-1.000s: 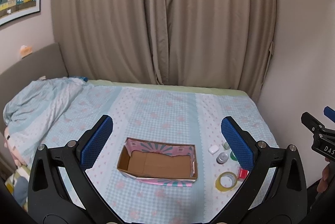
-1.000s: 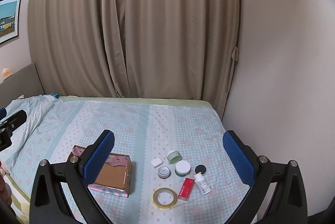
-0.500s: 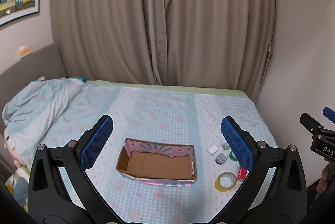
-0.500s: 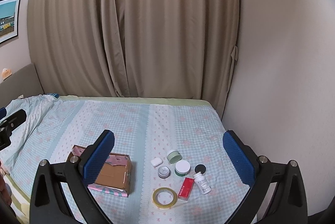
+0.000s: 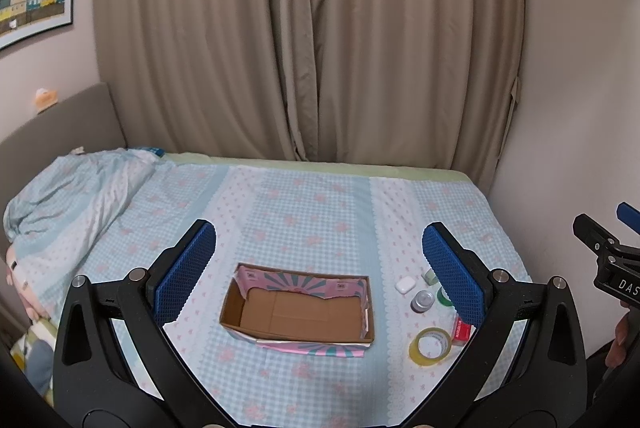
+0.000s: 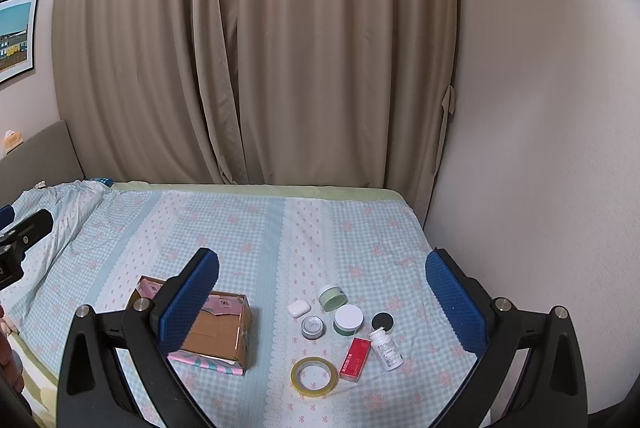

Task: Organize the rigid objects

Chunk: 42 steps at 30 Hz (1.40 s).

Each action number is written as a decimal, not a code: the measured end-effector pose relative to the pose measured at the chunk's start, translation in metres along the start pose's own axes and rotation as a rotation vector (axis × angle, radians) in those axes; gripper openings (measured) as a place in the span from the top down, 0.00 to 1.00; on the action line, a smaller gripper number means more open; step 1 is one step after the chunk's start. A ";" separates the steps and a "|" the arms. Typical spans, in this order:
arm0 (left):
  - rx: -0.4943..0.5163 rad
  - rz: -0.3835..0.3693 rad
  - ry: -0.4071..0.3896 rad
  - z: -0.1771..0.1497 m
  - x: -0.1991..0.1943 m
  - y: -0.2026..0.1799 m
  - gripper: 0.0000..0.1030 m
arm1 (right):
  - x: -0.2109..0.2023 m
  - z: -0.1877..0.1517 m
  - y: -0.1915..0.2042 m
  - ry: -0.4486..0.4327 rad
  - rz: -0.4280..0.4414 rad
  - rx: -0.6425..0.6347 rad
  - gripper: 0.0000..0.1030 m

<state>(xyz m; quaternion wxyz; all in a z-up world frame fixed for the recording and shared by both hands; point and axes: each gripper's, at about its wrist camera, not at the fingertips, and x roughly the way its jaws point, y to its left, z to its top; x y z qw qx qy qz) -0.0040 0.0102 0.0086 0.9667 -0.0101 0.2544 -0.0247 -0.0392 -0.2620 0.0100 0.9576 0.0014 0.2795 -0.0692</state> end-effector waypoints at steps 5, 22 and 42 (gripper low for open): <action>0.014 -0.001 0.005 -0.001 0.003 -0.008 0.00 | 0.000 0.001 -0.001 -0.001 0.009 -0.003 0.00; 0.141 -0.262 0.282 -0.105 0.105 -0.128 0.00 | 0.072 -0.040 -0.080 0.180 0.008 0.004 0.00; 0.258 -0.326 0.615 -0.360 0.311 -0.232 0.00 | 0.305 -0.218 -0.142 0.533 0.060 -0.144 0.00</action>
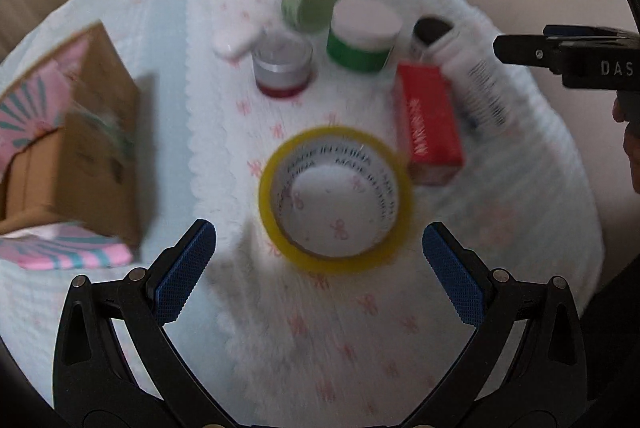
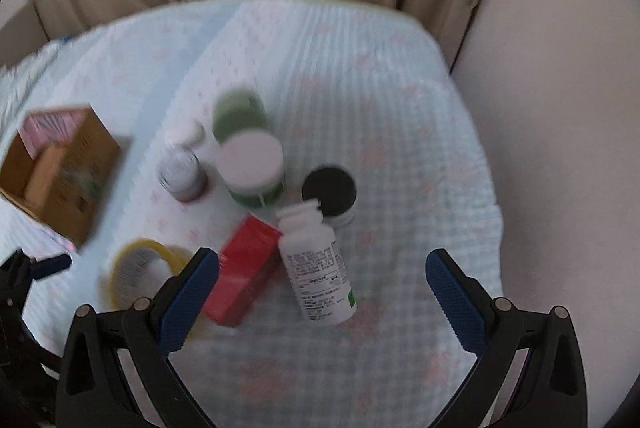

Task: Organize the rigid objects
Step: 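Grasp the yellow tape roll with the left tool while the right tool grasps the white pill bottle, then carry tape roll and pill bottle into the cardboard box and open both tools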

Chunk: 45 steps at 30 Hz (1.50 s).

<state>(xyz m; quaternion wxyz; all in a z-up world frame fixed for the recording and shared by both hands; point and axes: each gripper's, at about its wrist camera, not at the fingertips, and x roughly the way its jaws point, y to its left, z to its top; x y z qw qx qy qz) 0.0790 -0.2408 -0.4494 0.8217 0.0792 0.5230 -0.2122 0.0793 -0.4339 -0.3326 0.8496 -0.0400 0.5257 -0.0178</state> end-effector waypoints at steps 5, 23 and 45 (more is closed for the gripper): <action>0.038 -0.006 0.002 -0.004 0.027 -0.008 0.00 | 0.050 -0.016 -0.002 0.074 -0.024 -0.079 0.07; 0.043 0.013 0.026 0.022 0.047 -0.010 0.07 | 0.106 -0.012 0.013 0.169 0.001 -0.231 0.55; -0.088 0.120 -0.212 0.075 -0.152 0.039 0.07 | -0.062 0.055 0.039 -0.015 0.098 0.006 0.56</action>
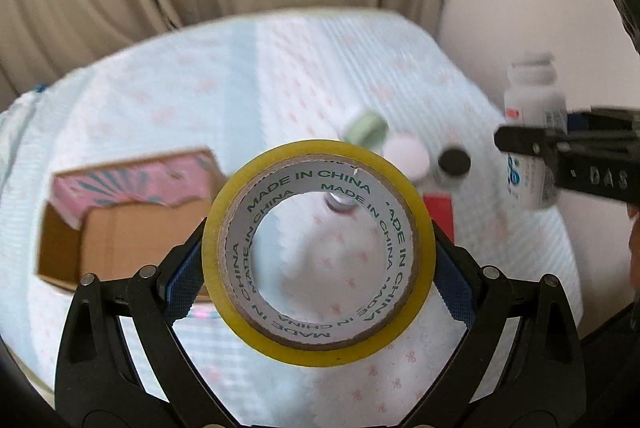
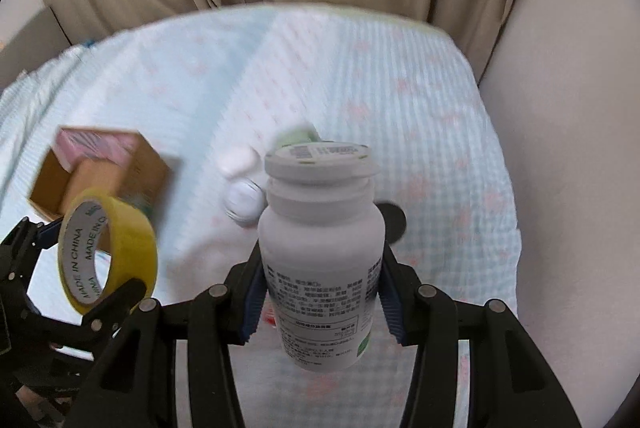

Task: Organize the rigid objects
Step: 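Carry tape roll and pill bottle into the cardboard box and open both tools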

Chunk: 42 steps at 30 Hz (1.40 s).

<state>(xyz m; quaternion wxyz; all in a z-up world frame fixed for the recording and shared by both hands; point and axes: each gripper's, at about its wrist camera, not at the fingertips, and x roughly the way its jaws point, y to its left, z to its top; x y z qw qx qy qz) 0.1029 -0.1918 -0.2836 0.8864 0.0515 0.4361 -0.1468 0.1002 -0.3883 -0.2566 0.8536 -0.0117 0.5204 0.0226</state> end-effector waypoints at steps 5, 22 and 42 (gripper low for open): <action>-0.053 0.065 -0.096 0.025 -0.067 0.039 0.07 | -0.061 0.025 0.037 -0.069 0.034 -0.002 0.56; -0.130 0.174 -0.073 0.036 -0.122 0.236 0.07 | -0.081 0.088 0.198 -0.083 0.151 -0.035 0.56; 0.006 0.053 0.334 -0.001 0.089 0.345 0.07 | 0.109 0.094 0.325 0.299 0.175 0.155 0.56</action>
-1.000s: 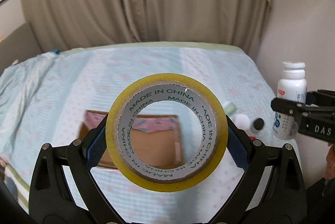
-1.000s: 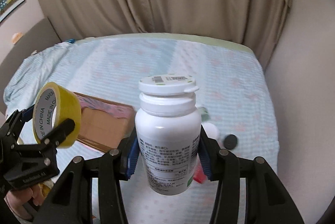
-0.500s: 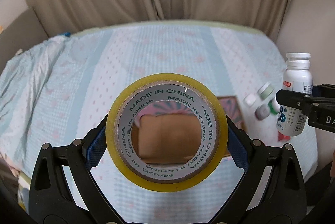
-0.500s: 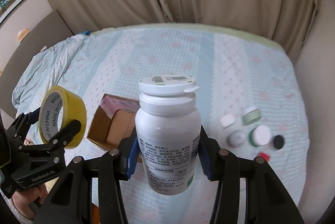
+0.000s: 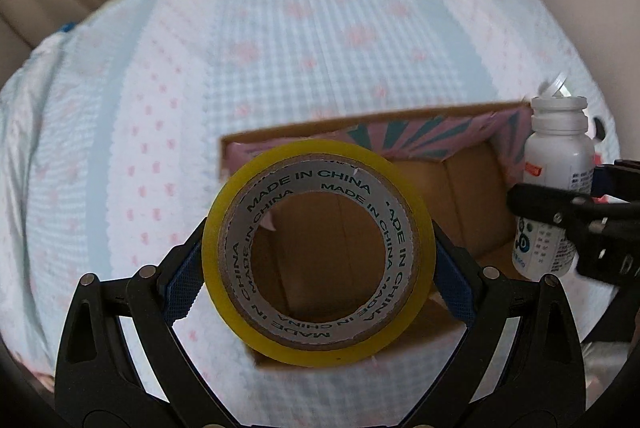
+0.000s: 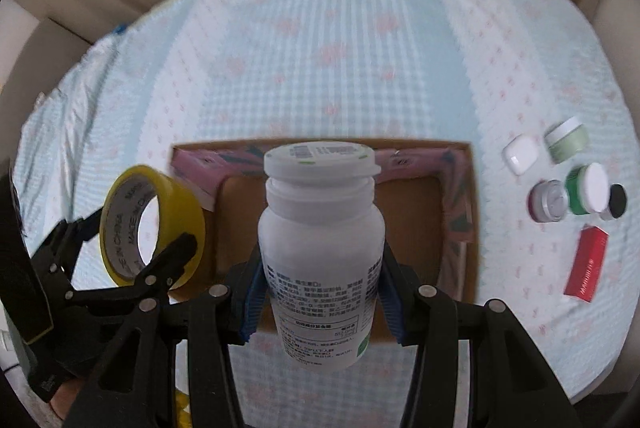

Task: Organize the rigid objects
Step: 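Carry tape roll and pill bottle into the cardboard box and open both tools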

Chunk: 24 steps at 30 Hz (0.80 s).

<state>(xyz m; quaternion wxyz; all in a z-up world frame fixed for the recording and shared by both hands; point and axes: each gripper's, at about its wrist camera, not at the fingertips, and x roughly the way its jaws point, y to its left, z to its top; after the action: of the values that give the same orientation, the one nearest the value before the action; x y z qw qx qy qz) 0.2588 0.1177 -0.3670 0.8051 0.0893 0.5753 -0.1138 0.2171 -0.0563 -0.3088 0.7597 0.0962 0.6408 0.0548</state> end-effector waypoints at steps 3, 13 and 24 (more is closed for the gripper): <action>0.010 0.018 0.059 0.005 0.031 -0.005 0.07 | 0.030 0.004 -0.003 0.054 -0.017 -0.023 0.56; -0.040 0.012 0.162 0.008 0.078 -0.009 0.07 | 0.094 0.017 -0.029 0.155 0.015 -0.036 0.56; -0.144 -0.074 0.190 0.023 0.084 0.009 0.00 | 0.087 0.010 -0.039 0.077 0.109 -0.001 0.00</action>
<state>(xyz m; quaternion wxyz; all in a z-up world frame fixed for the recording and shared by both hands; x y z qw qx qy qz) 0.3078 0.1129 -0.4388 0.7466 0.0206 0.6585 -0.0928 0.2404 -0.0773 -0.3995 0.7306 0.1283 0.6632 0.1002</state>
